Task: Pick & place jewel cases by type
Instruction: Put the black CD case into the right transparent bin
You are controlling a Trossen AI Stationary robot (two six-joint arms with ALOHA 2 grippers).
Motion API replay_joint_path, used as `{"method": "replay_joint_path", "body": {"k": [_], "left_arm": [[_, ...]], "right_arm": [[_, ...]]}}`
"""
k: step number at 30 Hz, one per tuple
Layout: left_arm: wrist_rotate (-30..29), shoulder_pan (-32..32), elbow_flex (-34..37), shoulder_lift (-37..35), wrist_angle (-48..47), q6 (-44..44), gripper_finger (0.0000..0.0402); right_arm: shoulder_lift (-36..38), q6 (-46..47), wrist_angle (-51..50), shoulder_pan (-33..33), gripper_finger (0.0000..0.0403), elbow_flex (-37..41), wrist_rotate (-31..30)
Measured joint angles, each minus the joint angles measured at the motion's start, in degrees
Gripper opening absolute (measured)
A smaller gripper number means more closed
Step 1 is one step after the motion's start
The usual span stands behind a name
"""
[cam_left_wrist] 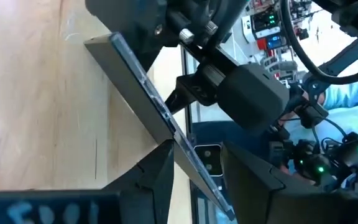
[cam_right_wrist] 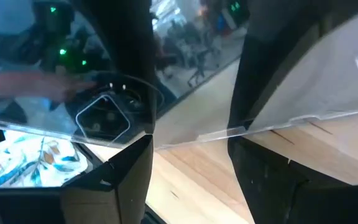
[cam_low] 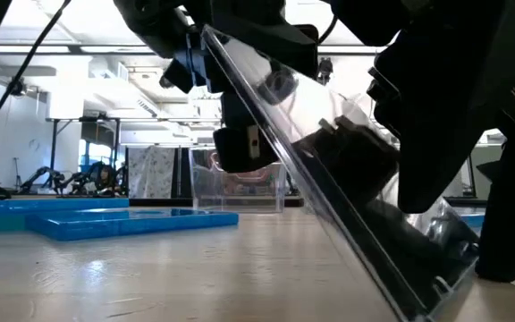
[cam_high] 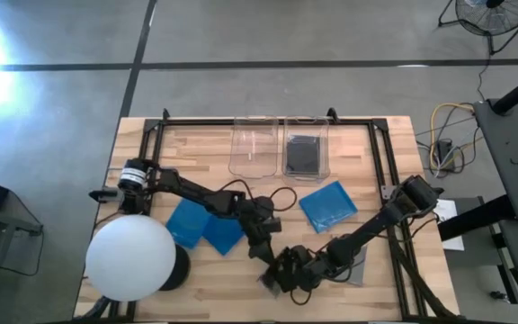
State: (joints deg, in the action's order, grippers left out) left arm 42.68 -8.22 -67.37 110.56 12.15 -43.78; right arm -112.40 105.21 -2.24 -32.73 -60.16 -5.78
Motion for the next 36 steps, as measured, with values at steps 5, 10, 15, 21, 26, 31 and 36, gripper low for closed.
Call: {"method": "replay_joint_path", "body": {"k": [5, 10, 15, 21, 26, 31, 36], "left_arm": [[-3.1, 0.1, 0.0, 0.0, -3.8, 0.0, 0.0114], [-5.0, 0.1, 0.0, 0.4, -5.2, 0.2, 0.0114], [-6.6, -0.4, 0.1, 0.9, -5.5, 0.6, 0.0111], [-9.9, -0.3, 0.1, 0.9, -7.5, 2.8, 0.0055], [-11.3, 0.8, 0.1, 0.9, -9.3, 3.2, 0.0005], [-15.3, 3.6, 0.1, -0.7, -9.4, 1.5, 0.0001], [-18.7, 10.9, 0.1, -4.6, -8.9, -4.0, 0.0000]], "right_arm": [[0.0, -0.2, 0.1, 0.0, 0.0214, 0.0, -0.5], [0.0, -0.4, 0.0, 0.0, 0.0214, -0.3, -2.7], [0.0, -0.3, 0.3, 0.0, 0.0214, -0.2, -4.5], [0.8, -3.2, 0.4, -0.2, 0.0214, -0.2, -6.7], [3.5, -5.2, -3.9, -1.8, 0.0206, 0.7, -11.7], [9.4, -3.0, -12.7, -4.9, 0.0198, 1.9, -16.8], [17.9, 8.0, -27.5, -10.6, 0.0191, 2.6, -25.3]]}}
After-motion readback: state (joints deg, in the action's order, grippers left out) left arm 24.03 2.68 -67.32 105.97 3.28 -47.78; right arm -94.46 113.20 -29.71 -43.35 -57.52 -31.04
